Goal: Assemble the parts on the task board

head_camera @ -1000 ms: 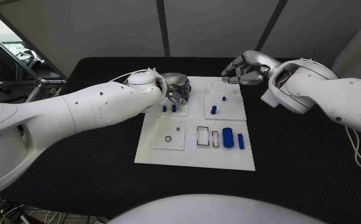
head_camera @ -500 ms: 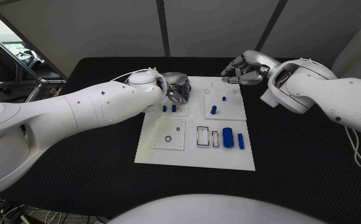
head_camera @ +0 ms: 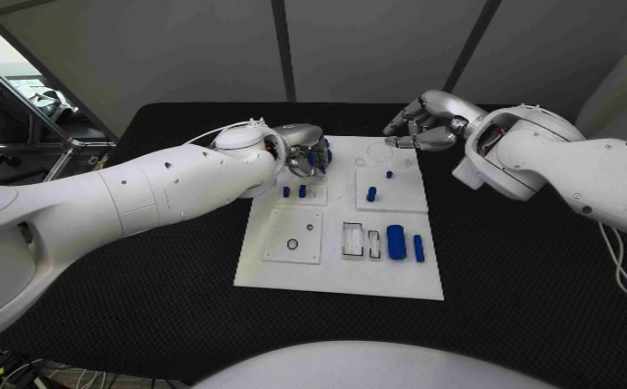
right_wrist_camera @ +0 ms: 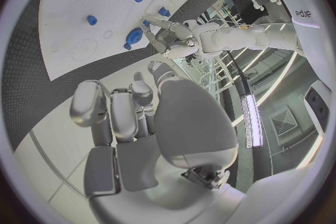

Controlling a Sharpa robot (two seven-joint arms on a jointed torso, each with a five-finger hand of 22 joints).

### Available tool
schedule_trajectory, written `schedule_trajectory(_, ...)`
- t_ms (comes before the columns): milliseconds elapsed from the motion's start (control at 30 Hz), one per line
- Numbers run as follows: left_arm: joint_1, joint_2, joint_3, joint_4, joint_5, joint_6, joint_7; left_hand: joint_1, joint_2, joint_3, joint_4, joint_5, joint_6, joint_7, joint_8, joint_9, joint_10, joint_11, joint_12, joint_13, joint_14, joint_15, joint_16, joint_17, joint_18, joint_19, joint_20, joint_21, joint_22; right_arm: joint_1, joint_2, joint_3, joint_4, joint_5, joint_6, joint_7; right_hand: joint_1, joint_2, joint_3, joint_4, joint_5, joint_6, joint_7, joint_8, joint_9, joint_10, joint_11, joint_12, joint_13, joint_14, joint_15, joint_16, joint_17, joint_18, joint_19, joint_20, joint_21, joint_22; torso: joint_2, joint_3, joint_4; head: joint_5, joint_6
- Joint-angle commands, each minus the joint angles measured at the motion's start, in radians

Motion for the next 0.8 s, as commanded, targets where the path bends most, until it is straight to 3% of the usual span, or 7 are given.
schedule_trajectory(33, 0.003, -0.013, 0.016, 0.022, 0.018, -0.042, 0.017, -0.013, -0.002, 0.008, -0.001, 0.001, 0.008, 0.001, -0.004, 0.0, 0.005, 0.0, -0.005, -0.001, 0.008, -0.003, 0.004, 0.001, -0.017, 0.005, 0.0, 0.005, 0.097, 0.002, 0.001, 0.001, 0.0, -0.002, -0.001, 0.013, 0.001, -0.008, 0.001, 0.005, 0.003, -0.007, -0.003, 0.006, -0.001, -0.002, -0.003, 0.002, 0.001, 0.033, -0.006, -0.005, 0.002, 0.017, 0.007, 0.001, -0.003, 0.001, 0.0, -0.0002, 0.0, 0.003, 0.003)
schedule_trajectory(100, 0.003, -0.028, 0.028, 0.038, 0.022, -0.04, 0.016, -0.016, -0.003, 0.009, -0.001, 0.001, 0.009, 0.001, -0.005, 0.0, 0.007, 0.0, -0.006, -0.001, 0.009, -0.003, 0.005, 0.001, -0.017, 0.006, 0.0, 0.006, 0.098, 0.002, 0.001, 0.001, -0.001, -0.002, -0.001, 0.014, 0.001, -0.008, 0.001, 0.005, 0.003, -0.007, -0.003, 0.006, -0.001, -0.002, -0.003, 0.002, 0.001, 0.033, -0.006, -0.005, 0.002, 0.017, 0.007, 0.001, -0.003, 0.001, 0.001, 0.0001, 0.0001, 0.004, 0.004)
schedule_trajectory(300, 0.003, -0.07, 0.045, 0.066, 0.031, -0.019, 0.007, -0.021, -0.004, 0.012, -0.002, 0.001, 0.013, 0.001, -0.007, 0.0, 0.011, 0.0, -0.01, -0.002, 0.009, -0.003, 0.006, 0.001, -0.018, 0.007, 0.0, 0.008, 0.099, 0.002, -0.001, 0.001, -0.002, -0.002, -0.001, 0.014, 0.001, -0.008, 0.001, 0.005, 0.003, -0.007, -0.003, 0.006, -0.001, -0.002, -0.003, 0.002, 0.001, 0.033, -0.006, -0.005, 0.002, 0.017, 0.007, 0.001, -0.003, 0.001, 0.0, 0.0003, 0.002, 0.008, 0.007)
schedule_trajectory(600, 0.002, -0.123, 0.049, 0.086, 0.045, 0.02, -0.016, -0.029, -0.006, 0.015, -0.002, 0.0, 0.017, 0.0, -0.01, 0.0, 0.016, -0.001, -0.015, -0.002, 0.009, -0.003, 0.007, -0.001, -0.018, 0.008, 0.0, 0.011, 0.101, 0.002, -0.001, 0.001, -0.003, -0.002, 0.0, 0.013, 0.001, -0.008, 0.001, 0.005, 0.003, -0.007, -0.003, 0.006, -0.001, -0.002, -0.003, 0.002, 0.001, 0.033, -0.006, -0.005, 0.002, 0.017, 0.007, 0.001, -0.003, 0.001, 0.0, -0.0001, 0.0011, 0.013, 0.006)
schedule_trajectory(800, -0.015, -0.13, 0.049, 0.079, 0.046, 0.032, -0.022, -0.029, -0.006, 0.015, -0.002, 0.0, 0.017, 0.0, -0.01, 0.0, 0.016, -0.001, -0.015, -0.002, 0.009, -0.003, 0.007, -0.001, -0.018, 0.008, 0.0, 0.011, 0.101, 0.002, -0.001, 0.001, -0.004, -0.002, 0.001, 0.013, 0.001, -0.008, 0.001, 0.005, 0.003, -0.007, -0.003, 0.006, -0.001, -0.002, -0.003, 0.002, 0.001, 0.033, -0.006, -0.005, 0.002, 0.017, 0.007, 0.001, -0.003, 0.001, 0.001, 0.0002, -0.0005, 0.013, 0.005)
